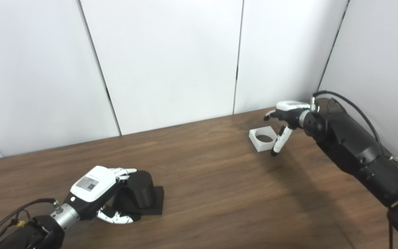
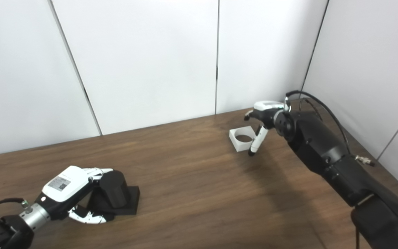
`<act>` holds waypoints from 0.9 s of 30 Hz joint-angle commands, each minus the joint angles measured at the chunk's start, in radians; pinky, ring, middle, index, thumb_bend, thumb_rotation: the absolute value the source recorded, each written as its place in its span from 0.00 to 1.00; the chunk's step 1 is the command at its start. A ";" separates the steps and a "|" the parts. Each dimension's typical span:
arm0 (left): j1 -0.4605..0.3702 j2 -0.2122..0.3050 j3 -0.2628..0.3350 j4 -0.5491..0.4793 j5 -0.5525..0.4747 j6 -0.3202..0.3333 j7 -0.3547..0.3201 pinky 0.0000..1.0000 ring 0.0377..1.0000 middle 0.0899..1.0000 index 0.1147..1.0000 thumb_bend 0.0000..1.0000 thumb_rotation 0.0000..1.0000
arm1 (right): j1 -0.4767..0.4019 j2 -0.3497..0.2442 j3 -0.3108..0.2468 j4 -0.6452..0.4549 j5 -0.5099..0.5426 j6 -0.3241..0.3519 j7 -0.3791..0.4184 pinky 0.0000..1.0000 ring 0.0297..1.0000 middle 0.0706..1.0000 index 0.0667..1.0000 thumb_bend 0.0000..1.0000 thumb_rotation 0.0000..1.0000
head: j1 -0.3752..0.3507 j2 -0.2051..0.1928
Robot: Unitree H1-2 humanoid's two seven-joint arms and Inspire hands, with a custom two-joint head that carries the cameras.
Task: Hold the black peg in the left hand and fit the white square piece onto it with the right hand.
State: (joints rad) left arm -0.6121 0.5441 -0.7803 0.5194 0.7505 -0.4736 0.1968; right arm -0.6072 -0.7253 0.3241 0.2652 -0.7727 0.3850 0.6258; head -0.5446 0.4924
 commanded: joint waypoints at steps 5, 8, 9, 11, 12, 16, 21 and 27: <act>0.071 0.035 -0.057 0.032 0.073 0.004 -0.115 0.69 0.78 0.84 0.55 0.95 0.11 | -0.057 -0.002 0.006 0.027 -0.012 -0.028 -0.048 0.67 0.87 0.94 0.89 1.00 0.24 | -0.001 0.000; 0.073 0.039 -0.054 0.020 0.062 0.004 -0.124 0.70 0.78 0.84 0.55 0.95 0.10 | -0.056 0.010 0.014 0.060 -0.009 -0.038 -0.073 0.67 0.89 0.94 0.88 1.00 0.21 | 0.008 0.006; 0.073 0.040 -0.052 0.016 0.063 0.004 -0.128 0.70 0.78 0.84 0.55 0.95 0.10 | -0.054 0.015 0.019 0.071 -0.012 -0.041 -0.085 0.66 0.88 0.94 0.88 1.00 0.20 | 0.008 0.006; 0.075 0.041 -0.051 0.008 0.069 0.004 -0.126 0.69 0.78 0.83 0.55 0.95 0.10 | -0.051 0.024 0.029 0.086 -0.020 -0.044 -0.104 0.67 0.88 0.93 0.87 0.97 0.18 | 0.008 0.006; 0.075 0.042 -0.052 0.006 0.071 0.004 -0.124 0.69 0.77 0.83 0.54 0.96 0.10 | -0.051 0.028 0.034 0.092 -0.022 -0.044 -0.110 0.68 0.88 0.93 0.87 0.96 0.18 | 0.008 0.006; 0.083 0.045 -0.036 -0.016 0.071 0.006 -0.146 0.69 0.77 0.84 0.54 0.96 0.10 | -0.048 0.041 0.046 0.110 -0.022 -0.044 -0.135 0.70 0.87 0.92 0.86 0.93 0.16 | 0.016 0.014; 0.095 0.045 -0.015 -0.043 0.073 0.012 -0.178 0.68 0.78 0.83 0.54 0.96 0.08 | -0.044 0.053 0.055 0.127 -0.023 -0.061 -0.163 0.73 0.86 0.90 0.85 0.89 0.17 | 0.025 0.020; 0.105 0.043 0.002 -0.069 0.075 0.021 -0.204 0.68 0.77 0.83 0.54 0.96 0.07 | -0.040 0.063 0.059 0.131 -0.016 -0.071 -0.169 0.76 0.87 0.89 0.77 0.83 0.17 | 0.038 0.032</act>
State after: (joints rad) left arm -0.5732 0.5611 -0.7290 0.4335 0.7408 -0.4433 0.1106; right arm -0.6320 -0.6699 0.3723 0.3887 -0.7919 0.3386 0.4660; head -0.5062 0.5231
